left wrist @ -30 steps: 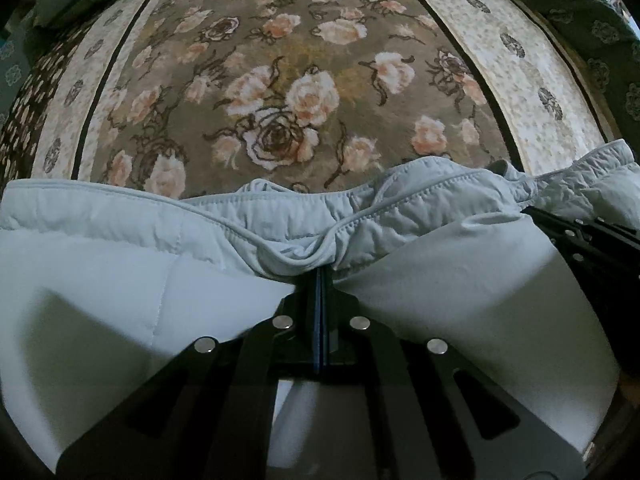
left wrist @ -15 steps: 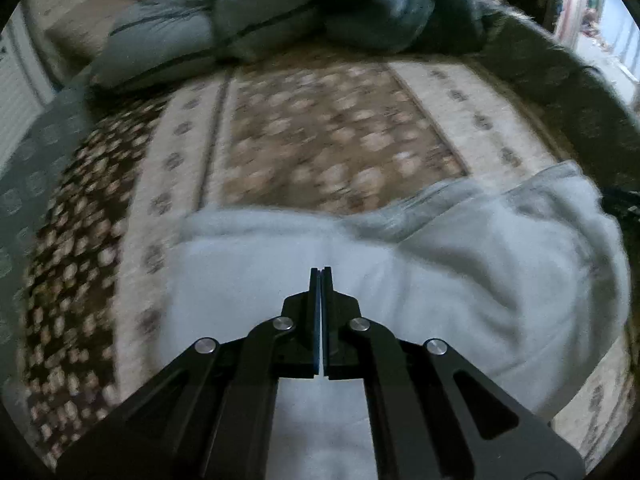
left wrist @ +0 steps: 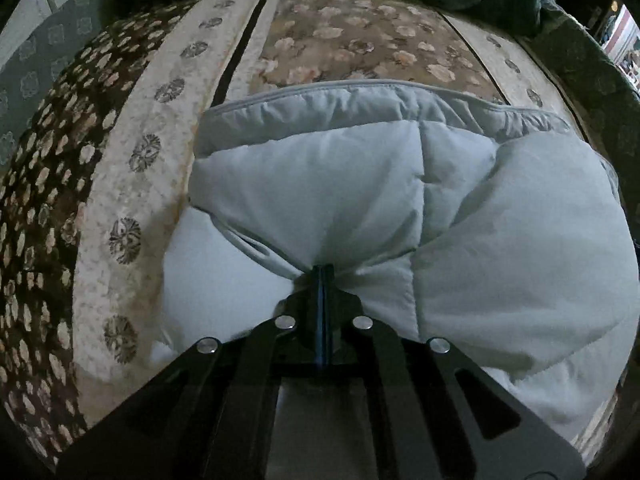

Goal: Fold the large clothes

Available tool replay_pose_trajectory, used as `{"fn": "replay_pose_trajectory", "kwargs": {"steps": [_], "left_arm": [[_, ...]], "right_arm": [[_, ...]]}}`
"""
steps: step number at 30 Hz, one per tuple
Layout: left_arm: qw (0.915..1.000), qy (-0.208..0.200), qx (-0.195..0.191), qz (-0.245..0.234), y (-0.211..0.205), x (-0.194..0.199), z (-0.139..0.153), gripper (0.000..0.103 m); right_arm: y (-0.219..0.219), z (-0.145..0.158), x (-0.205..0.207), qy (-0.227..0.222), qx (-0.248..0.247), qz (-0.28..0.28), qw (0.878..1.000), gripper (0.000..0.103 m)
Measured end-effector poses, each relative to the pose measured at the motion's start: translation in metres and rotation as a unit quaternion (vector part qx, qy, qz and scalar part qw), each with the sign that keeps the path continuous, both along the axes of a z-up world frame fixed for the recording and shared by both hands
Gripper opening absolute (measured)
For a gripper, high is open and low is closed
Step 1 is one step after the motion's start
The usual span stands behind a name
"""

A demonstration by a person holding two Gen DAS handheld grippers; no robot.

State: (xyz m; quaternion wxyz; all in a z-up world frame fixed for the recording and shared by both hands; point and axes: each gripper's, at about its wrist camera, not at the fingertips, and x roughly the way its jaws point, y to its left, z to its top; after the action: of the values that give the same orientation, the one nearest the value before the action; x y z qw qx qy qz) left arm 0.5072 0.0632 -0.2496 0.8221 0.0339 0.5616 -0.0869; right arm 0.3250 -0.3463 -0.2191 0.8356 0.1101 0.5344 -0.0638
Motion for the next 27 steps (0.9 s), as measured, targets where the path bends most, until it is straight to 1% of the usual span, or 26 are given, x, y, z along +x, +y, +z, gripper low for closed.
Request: {"fn": "replay_pose_trajectory", "kwargs": {"steps": [2, 6, 11, 15, 17, 22, 24, 27], "left_arm": [[1.0000, 0.000, 0.007, 0.000, -0.005, 0.002, -0.006, 0.000], [0.9996, 0.005, 0.027, -0.002, -0.015, 0.010, -0.013, 0.000], [0.9997, 0.012, 0.021, 0.002, -0.015, 0.025, -0.021, 0.000], [0.9998, 0.009, 0.017, 0.004, -0.012, 0.024, -0.025, 0.000], [0.9999, 0.002, 0.014, 0.002, -0.013, 0.020, -0.026, 0.000], [0.9998, -0.018, -0.008, 0.007, -0.004, 0.010, -0.027, 0.000], [0.9997, -0.021, -0.009, 0.006, -0.004, 0.009, -0.028, 0.000], [0.9997, -0.023, -0.001, 0.005, -0.006, 0.011, -0.027, 0.000]], "right_arm": [[-0.003, -0.005, 0.009, 0.009, 0.009, -0.002, 1.000, 0.024], [-0.001, -0.013, 0.022, 0.021, 0.007, -0.002, 1.000, 0.023], [0.008, -0.019, 0.033, 0.028, -0.018, 0.007, 0.999, 0.022], [0.003, -0.025, 0.034, 0.019, -0.004, 0.000, 1.000, 0.022], [0.006, -0.024, 0.028, 0.012, -0.007, 0.002, 1.000, 0.021], [0.006, -0.025, 0.013, -0.020, 0.000, -0.006, 1.000, 0.021], [0.006, -0.026, 0.014, -0.021, 0.000, -0.006, 1.000, 0.021], [0.006, -0.026, 0.015, -0.012, -0.004, -0.004, 1.000, 0.021]]}}
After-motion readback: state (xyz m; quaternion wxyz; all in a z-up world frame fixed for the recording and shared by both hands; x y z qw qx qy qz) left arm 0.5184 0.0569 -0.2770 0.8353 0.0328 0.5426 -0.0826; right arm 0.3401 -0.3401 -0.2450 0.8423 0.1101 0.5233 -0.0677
